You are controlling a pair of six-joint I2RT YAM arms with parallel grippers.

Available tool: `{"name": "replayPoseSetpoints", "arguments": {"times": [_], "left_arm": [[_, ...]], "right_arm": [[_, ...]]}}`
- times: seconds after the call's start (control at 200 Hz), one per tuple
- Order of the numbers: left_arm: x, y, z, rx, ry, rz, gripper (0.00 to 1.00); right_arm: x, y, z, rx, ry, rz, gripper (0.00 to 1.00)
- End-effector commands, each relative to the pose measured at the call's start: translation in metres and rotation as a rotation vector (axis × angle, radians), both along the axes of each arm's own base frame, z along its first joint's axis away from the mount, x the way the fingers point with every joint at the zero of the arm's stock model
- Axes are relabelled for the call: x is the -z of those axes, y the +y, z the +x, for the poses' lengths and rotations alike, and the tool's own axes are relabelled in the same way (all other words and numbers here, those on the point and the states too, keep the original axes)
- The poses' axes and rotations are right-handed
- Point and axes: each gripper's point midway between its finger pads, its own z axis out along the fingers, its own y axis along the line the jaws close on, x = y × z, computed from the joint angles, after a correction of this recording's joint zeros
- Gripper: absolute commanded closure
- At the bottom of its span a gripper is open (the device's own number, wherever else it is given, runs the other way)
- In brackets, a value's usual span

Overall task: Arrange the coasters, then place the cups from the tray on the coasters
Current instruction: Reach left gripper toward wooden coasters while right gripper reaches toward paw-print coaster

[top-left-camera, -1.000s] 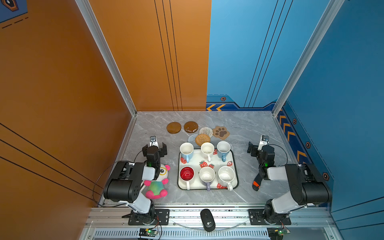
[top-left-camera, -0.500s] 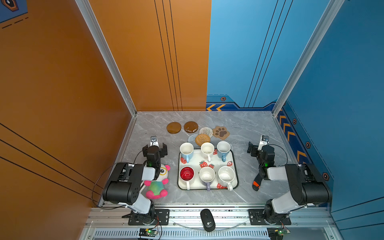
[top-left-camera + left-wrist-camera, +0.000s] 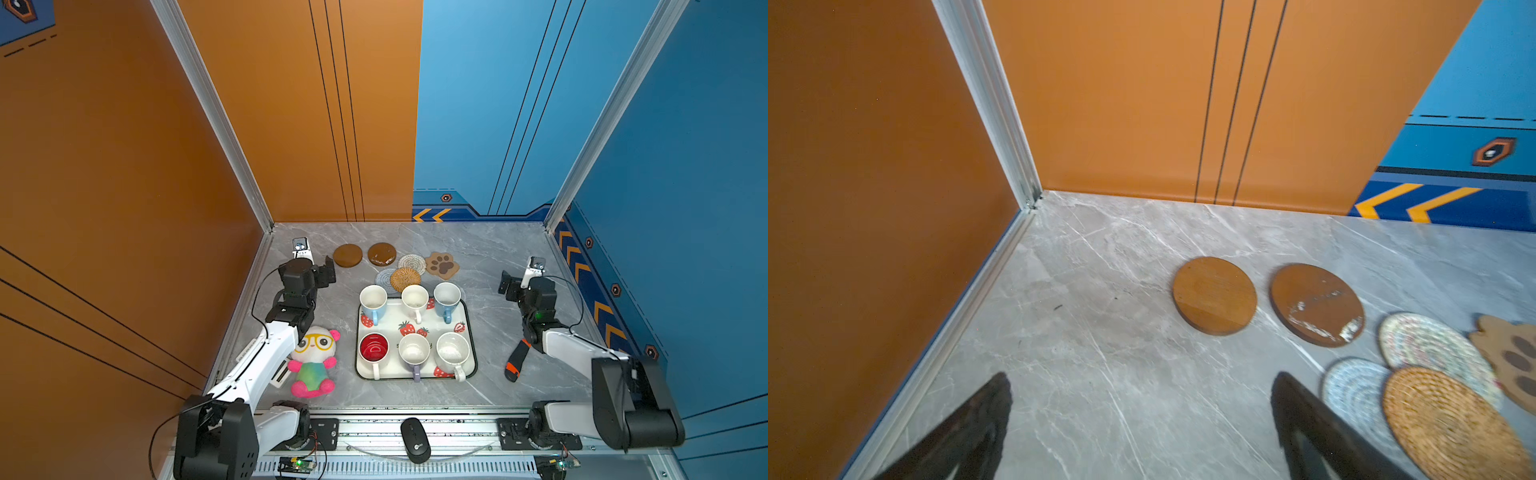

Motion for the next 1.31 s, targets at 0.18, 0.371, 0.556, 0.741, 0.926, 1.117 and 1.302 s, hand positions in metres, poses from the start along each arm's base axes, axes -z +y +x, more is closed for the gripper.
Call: {"name": "replayPoseSetpoints", "arguments": {"times": [0.18,0.371,0.556,0.741,0.926,1.117,1.302], "left_arm": [[-0.011,-0.062,-0.016,0.225,0.146,-0.166,0.04],[-0.016,-0.090,-0.014,0.339,0.194,-0.221,0.04],[-0.026,-0.111,-0.003,0.421,0.207,-0.283,0.04],[-0.021,-0.122,0.005,0.455,0.263,-0.300,0.06],[-0.022,-0.129,0.010,0.476,0.286,-0.309,0.07],[-0.027,-0.136,0.009,0.494,0.279,-0.313,0.07],[-0.029,-0.142,0.008,0.505,0.275,-0.307,0.07]], "right_arm": [[-0.058,0.058,0.007,-0.204,0.264,0.085,0.06],[-0.046,0.119,0.030,-0.410,0.496,0.139,0.17],[-0.014,0.162,0.059,-0.480,0.670,0.128,0.17],[0.013,0.205,0.087,-0.525,0.760,0.091,0.16],[0.054,0.231,0.104,-0.532,0.844,0.057,0.15],[0.081,0.237,0.107,-0.521,0.896,0.028,0.14],[0.100,0.234,0.106,-0.509,0.933,-0.010,0.14]]}}
